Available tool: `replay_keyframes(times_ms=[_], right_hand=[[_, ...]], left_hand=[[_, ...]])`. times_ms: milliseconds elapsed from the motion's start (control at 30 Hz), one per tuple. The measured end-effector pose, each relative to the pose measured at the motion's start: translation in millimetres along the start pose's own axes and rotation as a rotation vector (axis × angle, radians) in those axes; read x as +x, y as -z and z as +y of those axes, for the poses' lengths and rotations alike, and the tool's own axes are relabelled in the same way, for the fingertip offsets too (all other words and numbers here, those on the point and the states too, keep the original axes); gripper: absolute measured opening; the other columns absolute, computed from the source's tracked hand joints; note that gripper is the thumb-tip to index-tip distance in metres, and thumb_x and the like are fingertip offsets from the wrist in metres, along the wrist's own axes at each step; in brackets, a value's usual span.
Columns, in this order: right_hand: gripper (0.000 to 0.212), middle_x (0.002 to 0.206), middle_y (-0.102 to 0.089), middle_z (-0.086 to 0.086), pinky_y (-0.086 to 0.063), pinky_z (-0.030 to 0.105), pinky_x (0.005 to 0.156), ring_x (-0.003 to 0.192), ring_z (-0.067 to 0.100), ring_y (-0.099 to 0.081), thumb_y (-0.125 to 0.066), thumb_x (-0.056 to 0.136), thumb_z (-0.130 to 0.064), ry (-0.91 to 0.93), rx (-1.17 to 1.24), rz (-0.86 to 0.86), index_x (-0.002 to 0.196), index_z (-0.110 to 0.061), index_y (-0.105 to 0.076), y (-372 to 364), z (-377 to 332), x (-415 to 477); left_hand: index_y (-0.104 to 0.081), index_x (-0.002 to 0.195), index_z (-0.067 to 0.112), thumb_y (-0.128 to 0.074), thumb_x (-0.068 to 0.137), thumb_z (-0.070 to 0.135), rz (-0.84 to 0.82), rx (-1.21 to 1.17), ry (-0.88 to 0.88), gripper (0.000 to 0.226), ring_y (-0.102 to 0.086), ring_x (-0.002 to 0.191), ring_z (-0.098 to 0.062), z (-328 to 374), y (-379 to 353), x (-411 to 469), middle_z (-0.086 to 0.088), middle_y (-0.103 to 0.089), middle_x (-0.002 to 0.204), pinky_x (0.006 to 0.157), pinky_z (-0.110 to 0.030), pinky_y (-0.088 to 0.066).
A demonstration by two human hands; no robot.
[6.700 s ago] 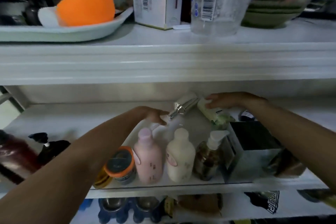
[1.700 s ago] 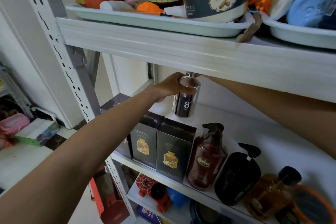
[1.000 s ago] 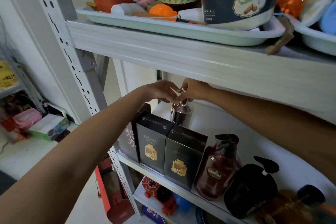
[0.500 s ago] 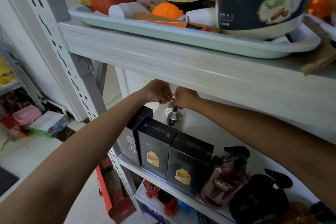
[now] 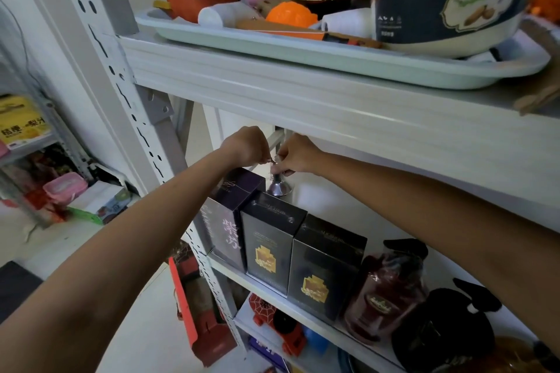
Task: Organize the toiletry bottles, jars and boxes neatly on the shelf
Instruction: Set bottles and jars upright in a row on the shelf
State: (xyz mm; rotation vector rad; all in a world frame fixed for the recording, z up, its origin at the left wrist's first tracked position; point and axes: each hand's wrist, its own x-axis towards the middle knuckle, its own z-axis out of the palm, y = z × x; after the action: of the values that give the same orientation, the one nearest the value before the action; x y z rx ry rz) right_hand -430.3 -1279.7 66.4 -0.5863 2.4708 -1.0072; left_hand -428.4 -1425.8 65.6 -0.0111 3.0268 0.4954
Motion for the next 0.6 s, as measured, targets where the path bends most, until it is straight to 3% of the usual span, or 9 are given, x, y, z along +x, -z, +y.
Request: replay_keyframes(times_ms=[100, 200, 367, 467, 600], right_hand=[[0.037, 0.031, -0.048, -0.017, -0.041, 0.003, 0.045, 0.035, -0.007, -0.051, -0.060, 0.086, 0.004, 0.027, -0.026, -0.027, 0.056, -0.015, -0.047, -1, -4, -1], [0.041, 0.038, -0.050, -0.009, -0.040, 0.006, 0.046, 0.040, 0.003, -0.053, -0.060, 0.085, 0.003, 0.042, -0.066, -0.026, 0.052, -0.018, -0.046, -5, -6, 2], [0.035, 0.071, -0.059, 0.012, -0.047, 0.025, 0.070, 0.075, 0.028, -0.068, -0.067, 0.082, -0.009, 0.033, -0.146, -0.019, 0.056, -0.016, -0.045, -13, -12, 13], [0.033, 0.074, -0.056, 0.012, -0.048, 0.028, 0.075, 0.083, 0.029, -0.071, -0.068, 0.082, -0.012, 0.024, -0.167, -0.004, 0.060, -0.017, -0.043, -16, -14, 15], [0.013, 0.084, -0.062, 0.012, -0.052, 0.023, 0.070, 0.070, 0.017, -0.065, -0.064, 0.087, -0.015, 0.025, -0.129, -0.072, 0.079, -0.006, -0.058, -10, -14, 9]], left_hand=[[-0.074, 0.098, 0.014, -0.071, 0.081, 0.021, 0.057, 0.044, 0.016, 0.019, -0.063, 0.100, -0.027, -4, 2, -4, -0.008, -0.069, 0.103, 0.088, -0.038, -0.052], [-0.075, 0.095, 0.016, -0.072, 0.080, 0.017, 0.059, 0.051, 0.013, 0.015, -0.064, 0.097, -0.028, -9, 6, -9, -0.009, -0.070, 0.100, 0.086, -0.039, -0.053], [-0.076, 0.088, 0.015, -0.074, 0.076, 0.013, 0.090, 0.029, -0.001, 0.012, -0.066, 0.091, -0.029, -19, 8, -15, -0.013, -0.071, 0.094, 0.083, -0.041, -0.054], [-0.077, 0.087, 0.015, -0.074, 0.077, 0.011, 0.090, 0.022, -0.014, 0.011, -0.065, 0.091, -0.026, -21, 10, -18, -0.011, -0.072, 0.093, 0.083, -0.040, -0.054], [-0.076, 0.087, 0.010, -0.071, 0.079, 0.008, 0.029, 0.034, -0.039, 0.010, -0.065, 0.093, -0.025, -18, 14, -21, -0.012, -0.073, 0.092, 0.086, -0.039, -0.053]])
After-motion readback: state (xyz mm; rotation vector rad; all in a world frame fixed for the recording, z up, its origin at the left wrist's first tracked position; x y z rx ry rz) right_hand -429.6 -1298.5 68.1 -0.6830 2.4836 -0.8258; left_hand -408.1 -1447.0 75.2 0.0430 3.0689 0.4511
